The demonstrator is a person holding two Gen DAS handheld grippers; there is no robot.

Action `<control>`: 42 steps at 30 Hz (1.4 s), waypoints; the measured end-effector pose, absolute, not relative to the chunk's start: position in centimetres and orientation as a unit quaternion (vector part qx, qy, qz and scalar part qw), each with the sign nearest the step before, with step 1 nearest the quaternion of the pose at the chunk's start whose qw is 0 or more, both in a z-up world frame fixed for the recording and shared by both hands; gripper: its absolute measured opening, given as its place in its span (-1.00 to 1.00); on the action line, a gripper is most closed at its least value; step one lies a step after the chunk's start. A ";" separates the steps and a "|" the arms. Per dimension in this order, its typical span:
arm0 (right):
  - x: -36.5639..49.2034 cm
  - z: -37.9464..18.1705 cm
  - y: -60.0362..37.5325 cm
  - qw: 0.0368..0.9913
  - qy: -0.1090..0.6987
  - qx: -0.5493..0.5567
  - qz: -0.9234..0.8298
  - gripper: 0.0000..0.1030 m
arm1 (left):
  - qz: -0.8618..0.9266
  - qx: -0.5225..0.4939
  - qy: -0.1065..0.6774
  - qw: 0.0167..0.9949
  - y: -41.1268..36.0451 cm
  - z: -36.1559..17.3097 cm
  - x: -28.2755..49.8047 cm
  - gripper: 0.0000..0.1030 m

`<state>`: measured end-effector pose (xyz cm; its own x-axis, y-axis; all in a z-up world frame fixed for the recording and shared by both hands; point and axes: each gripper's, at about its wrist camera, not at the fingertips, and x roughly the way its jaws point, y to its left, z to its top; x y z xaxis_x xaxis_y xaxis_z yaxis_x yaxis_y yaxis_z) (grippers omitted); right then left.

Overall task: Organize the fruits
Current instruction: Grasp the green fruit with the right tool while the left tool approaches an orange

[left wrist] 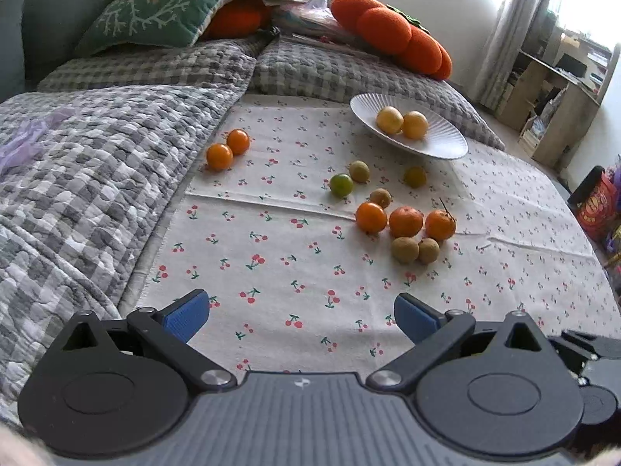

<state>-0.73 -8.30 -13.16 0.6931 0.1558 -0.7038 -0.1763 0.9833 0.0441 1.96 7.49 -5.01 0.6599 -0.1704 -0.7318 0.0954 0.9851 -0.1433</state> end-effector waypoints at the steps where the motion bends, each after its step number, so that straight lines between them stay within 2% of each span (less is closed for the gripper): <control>1: -0.5 -13.3 -8.3 0.920 0.380 -0.015 0.091 -0.02 | -0.074 -0.045 0.408 0.909 7.4 -5.2 2.1 0.82; 6: 0.1 -14.1 -8.1 0.914 0.392 -0.026 0.097 -0.50 | -0.076 -0.046 0.417 0.904 7.5 -5.7 2.4 0.82; 17: 1.5 -12.4 -9.2 0.919 0.381 -0.016 0.098 -0.51 | -0.087 -0.022 0.422 0.902 6.1 -5.9 4.4 0.82; 25: 3.7 -9.1 -10.5 0.932 0.348 -0.015 0.103 -0.51 | -0.072 -0.065 0.430 0.897 5.4 -5.8 8.9 0.80; 30: 4.4 -8.4 -11.1 0.938 0.330 -0.010 0.105 -0.51 | -0.074 -0.109 0.448 0.884 4.7 -7.0 11.2 0.68; 35: 4.7 -9.2 -11.9 0.934 0.341 0.011 0.106 -0.51 | -0.079 -0.195 0.482 0.851 4.6 -9.2 13.9 0.36; 42: 4.6 -9.2 -12.3 0.933 0.340 0.023 0.112 -0.51 | -0.062 -0.213 0.480 0.849 3.0 -10.1 16.2 0.29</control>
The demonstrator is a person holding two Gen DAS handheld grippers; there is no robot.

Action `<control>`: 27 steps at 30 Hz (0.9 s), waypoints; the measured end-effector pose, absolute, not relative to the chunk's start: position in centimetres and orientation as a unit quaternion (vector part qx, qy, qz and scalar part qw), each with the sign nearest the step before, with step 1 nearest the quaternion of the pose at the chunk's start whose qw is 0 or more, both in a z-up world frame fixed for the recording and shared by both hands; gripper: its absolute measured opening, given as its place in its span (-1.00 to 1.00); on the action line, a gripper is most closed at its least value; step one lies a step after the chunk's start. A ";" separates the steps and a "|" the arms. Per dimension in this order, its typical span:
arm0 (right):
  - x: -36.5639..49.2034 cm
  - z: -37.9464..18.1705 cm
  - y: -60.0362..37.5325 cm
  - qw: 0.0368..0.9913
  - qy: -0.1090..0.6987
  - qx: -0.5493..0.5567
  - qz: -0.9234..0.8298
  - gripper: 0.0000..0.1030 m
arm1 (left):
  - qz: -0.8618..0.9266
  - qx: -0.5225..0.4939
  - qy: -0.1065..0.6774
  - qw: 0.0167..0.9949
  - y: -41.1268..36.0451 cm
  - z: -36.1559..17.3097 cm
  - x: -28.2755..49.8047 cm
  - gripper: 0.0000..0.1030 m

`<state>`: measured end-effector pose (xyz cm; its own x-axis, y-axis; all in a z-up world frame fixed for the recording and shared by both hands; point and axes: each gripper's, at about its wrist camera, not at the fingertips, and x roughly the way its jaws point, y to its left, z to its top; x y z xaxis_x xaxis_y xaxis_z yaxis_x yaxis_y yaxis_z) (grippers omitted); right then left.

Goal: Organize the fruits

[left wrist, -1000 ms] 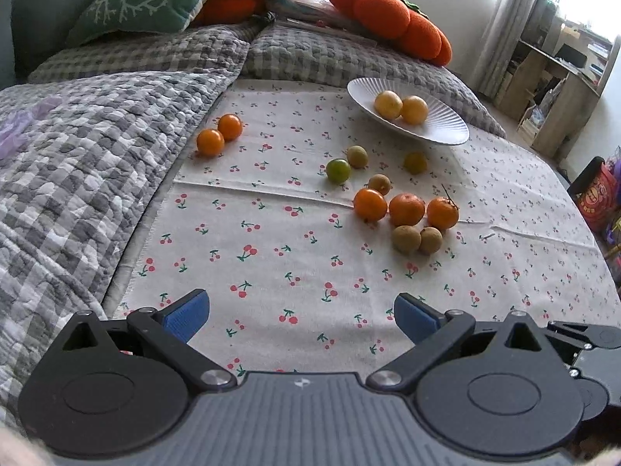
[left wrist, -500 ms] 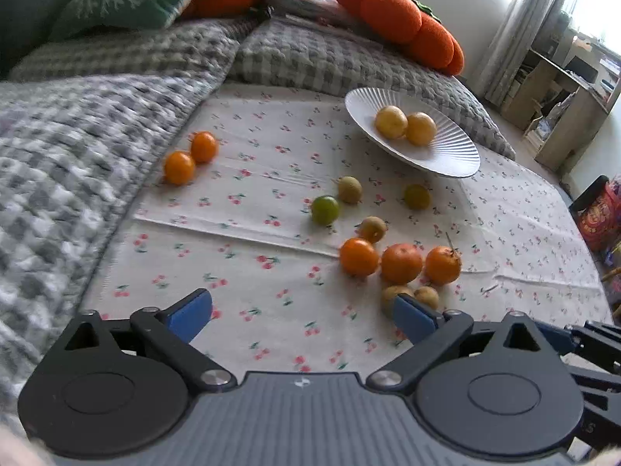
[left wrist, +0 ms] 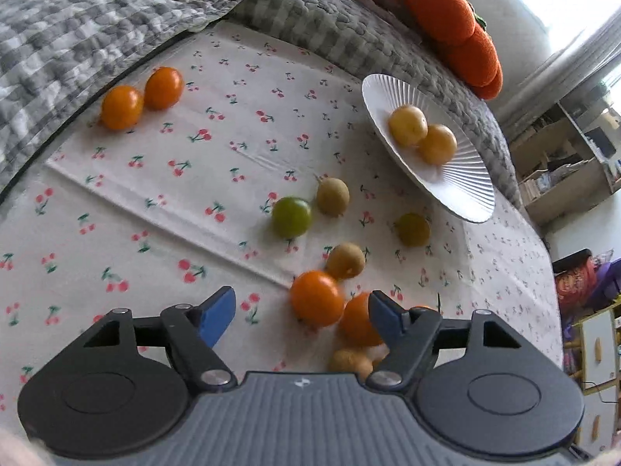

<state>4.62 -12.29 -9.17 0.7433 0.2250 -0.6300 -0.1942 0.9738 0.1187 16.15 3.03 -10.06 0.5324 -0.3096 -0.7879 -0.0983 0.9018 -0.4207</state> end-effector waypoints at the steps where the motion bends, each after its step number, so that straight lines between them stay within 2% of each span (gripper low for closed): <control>1: 4.6 -9.2 -12.3 0.934 0.340 0.021 0.113 -0.51 | -0.059 -0.209 0.481 0.849 2.6 -10.2 16.4 0.28; 6: 4.6 -9.3 -12.2 0.933 0.340 0.022 0.113 -0.51 | -0.049 -0.184 0.466 0.864 1.3 -10.3 16.8 0.23; 13: 4.8 -9.3 -12.3 0.934 0.339 0.025 0.113 -0.51 | -0.065 -0.187 0.446 0.873 1.3 -10.4 16.9 -0.69; 27: 4.3 -8.6 -13.2 0.939 0.325 0.043 0.106 -0.51 | -0.078 -0.141 0.434 0.886 1.0 -10.3 15.5 -0.71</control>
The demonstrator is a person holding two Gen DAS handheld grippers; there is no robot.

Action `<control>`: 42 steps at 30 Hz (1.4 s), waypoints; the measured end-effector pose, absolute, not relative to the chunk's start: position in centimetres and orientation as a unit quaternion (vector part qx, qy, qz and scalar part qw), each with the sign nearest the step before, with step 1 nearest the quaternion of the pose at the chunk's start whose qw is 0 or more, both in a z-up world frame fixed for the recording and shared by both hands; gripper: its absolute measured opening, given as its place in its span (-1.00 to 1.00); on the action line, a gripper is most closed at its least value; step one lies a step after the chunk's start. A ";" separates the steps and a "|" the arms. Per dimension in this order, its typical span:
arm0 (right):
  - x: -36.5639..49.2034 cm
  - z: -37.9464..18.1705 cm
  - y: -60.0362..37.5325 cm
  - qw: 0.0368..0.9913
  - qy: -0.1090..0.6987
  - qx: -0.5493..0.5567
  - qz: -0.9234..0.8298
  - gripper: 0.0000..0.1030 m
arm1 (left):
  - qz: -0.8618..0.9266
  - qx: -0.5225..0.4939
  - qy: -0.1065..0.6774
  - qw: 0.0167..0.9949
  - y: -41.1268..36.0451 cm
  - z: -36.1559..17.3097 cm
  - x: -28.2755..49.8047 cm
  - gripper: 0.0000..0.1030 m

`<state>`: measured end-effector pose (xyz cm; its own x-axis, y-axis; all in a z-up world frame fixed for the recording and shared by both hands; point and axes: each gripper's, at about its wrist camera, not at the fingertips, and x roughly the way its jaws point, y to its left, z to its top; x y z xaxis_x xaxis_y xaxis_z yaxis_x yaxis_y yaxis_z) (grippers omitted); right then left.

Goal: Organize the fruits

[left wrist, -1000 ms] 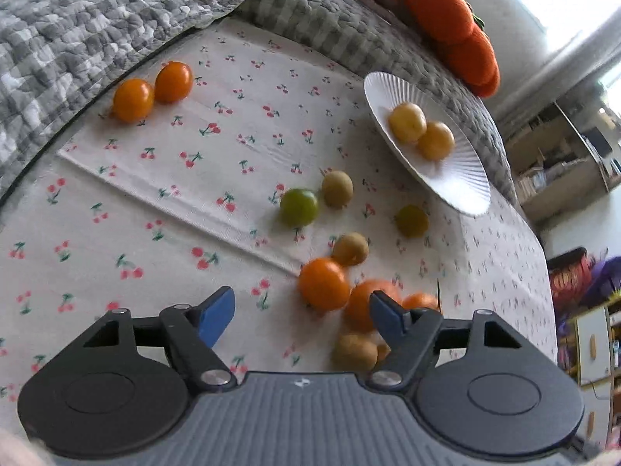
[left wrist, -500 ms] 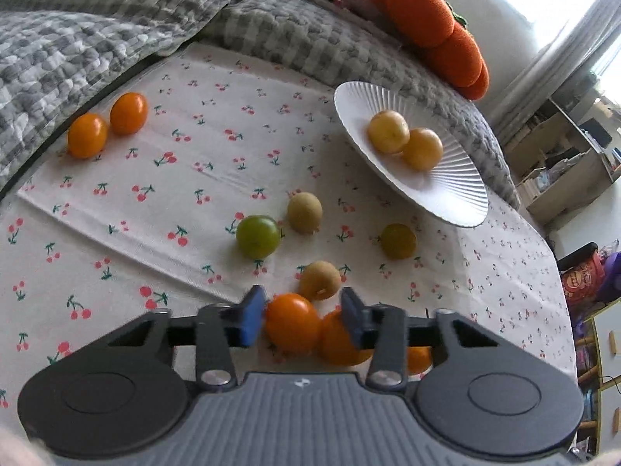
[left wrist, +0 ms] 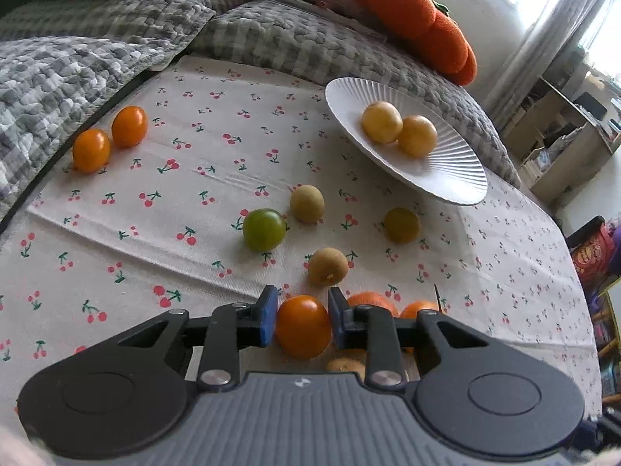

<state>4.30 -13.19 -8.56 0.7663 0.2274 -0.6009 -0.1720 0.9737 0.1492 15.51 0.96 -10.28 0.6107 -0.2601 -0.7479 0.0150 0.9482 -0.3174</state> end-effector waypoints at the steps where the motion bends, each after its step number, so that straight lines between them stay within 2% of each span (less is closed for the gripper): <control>1: 4.4 -8.5 -13.3 0.939 0.325 0.045 0.106 -0.51 | -0.078 -0.142 0.434 0.886 1.2 -10.2 15.4 -0.71; 3: 4.4 -8.5 -13.4 0.938 0.325 0.050 0.105 -0.51 | -0.079 -0.142 0.429 0.888 1.7 -9.7 15.1 -0.72; 5: 4.6 -8.6 -13.5 0.937 0.329 0.055 0.107 -0.51 | -0.082 -0.148 0.424 0.890 2.3 -9.1 15.0 -0.88; 12: 5.0 -8.7 -13.7 0.933 0.336 0.063 0.109 -0.51 | -0.097 -0.155 0.425 0.886 2.5 -8.5 15.0 -0.87; 15: 4.9 -8.7 -14.0 0.934 0.335 0.063 0.107 -0.51 | -0.081 -0.155 0.437 0.882 2.8 -9.3 14.6 -0.64; 17: 4.8 -8.7 -14.1 0.933 0.337 0.064 0.107 -0.51 | -0.072 -0.142 0.444 0.882 2.8 -9.6 14.2 -0.33; 21: 4.8 -8.7 -14.1 0.932 0.339 0.067 0.113 -0.51 | -0.060 -0.110 0.455 0.882 2.8 -10.1 13.0 -0.24; 27: 4.7 -8.5 -14.1 0.932 0.336 0.070 0.120 -0.51 | -0.045 -0.061 0.446 0.892 2.5 -10.3 11.9 0.03; 33: 4.8 -8.5 -14.2 0.932 0.336 0.072 0.119 -0.51 | -0.048 -0.042 0.429 0.901 2.2 -10.8 12.7 0.00; 35: 4.8 -8.4 -14.2 0.932 0.335 0.073 0.119 -0.51 | -0.060 -0.044 0.434 0.898 2.2 -11.0 12.8 -0.25; 36: 4.8 -8.4 -14.2 0.932 0.335 0.072 0.120 -0.51 | -0.060 -0.044 0.430 0.900 2.1 -11.0 12.8 -0.30; 38: 4.7 -8.4 -14.1 0.932 0.334 0.070 0.122 -0.51 | -0.064 -0.047 0.423 0.903 2.0 -11.0 12.9 -0.56; 42: 4.7 -8.3 -14.2 0.933 0.332 0.071 0.121 -0.51 | -0.066 -0.031 0.410 0.909 1.6 -11.3 12.9 -0.63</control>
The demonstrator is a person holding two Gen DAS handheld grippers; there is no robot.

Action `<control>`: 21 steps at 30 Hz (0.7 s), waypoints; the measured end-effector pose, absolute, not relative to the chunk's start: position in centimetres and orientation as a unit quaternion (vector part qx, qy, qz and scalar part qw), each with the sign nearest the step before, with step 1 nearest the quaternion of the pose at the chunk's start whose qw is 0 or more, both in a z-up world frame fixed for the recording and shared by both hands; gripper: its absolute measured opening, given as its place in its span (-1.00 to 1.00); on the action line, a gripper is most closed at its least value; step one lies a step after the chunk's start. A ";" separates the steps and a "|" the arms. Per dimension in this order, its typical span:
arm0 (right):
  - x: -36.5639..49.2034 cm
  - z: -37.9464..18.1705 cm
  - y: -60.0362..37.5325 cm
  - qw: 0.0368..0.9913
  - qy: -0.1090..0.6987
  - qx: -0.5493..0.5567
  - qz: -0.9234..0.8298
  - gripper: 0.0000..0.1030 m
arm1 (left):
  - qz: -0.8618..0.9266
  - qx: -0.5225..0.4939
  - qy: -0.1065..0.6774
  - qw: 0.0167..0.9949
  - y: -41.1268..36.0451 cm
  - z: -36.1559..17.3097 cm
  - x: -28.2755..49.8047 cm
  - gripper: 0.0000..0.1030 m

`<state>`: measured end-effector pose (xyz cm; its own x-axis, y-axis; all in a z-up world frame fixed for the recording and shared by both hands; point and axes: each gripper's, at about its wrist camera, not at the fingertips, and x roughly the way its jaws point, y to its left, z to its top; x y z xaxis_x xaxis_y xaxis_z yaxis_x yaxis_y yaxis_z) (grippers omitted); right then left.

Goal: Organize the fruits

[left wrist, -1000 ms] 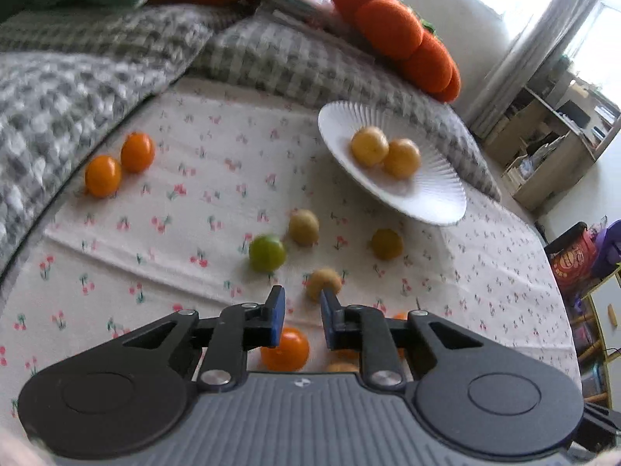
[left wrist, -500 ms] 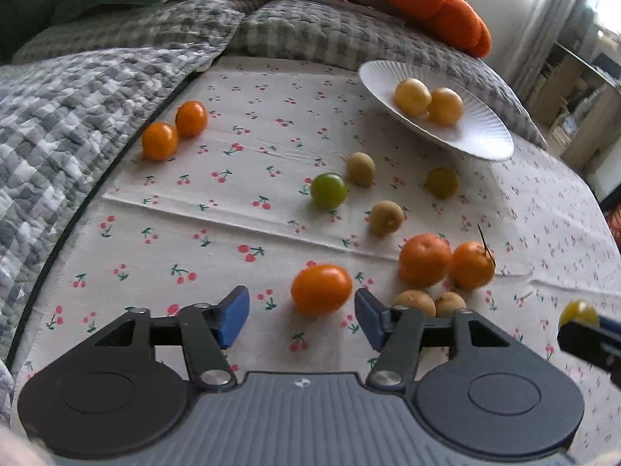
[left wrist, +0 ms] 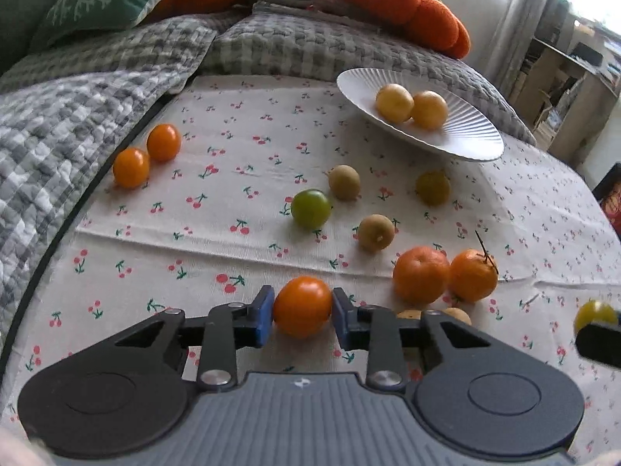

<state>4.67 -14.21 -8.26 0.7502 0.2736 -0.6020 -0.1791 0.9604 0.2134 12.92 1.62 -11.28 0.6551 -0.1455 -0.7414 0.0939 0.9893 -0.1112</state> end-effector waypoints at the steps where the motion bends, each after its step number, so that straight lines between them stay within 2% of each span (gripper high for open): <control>1: 4.6 -8.1 -14.3 0.933 0.330 0.072 0.122 -0.51 | -0.066 -0.026 0.408 0.910 1.5 -11.3 12.8 -0.63; 9: 4.5 -7.4 -13.8 0.936 0.322 0.069 0.122 -0.51 | -0.049 -0.014 0.411 0.910 1.3 -10.0 12.6 -0.65; 16: 4.2 -5.7 -14.3 0.940 0.308 0.095 0.117 -0.51 | -0.041 -0.025 0.401 0.915 1.0 -2.1 11.5 -0.65; 21: 4.1 -4.3 -15.0 0.942 0.295 0.120 0.105 -0.51 | -0.088 -0.070 0.393 0.913 0.2 4.2 11.3 -0.65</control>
<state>4.07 -15.04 -4.25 0.8041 0.2686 -0.5303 -0.1274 0.9492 0.2876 11.29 0.19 4.15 0.6754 -0.2161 -0.7051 0.1057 0.9746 -0.1974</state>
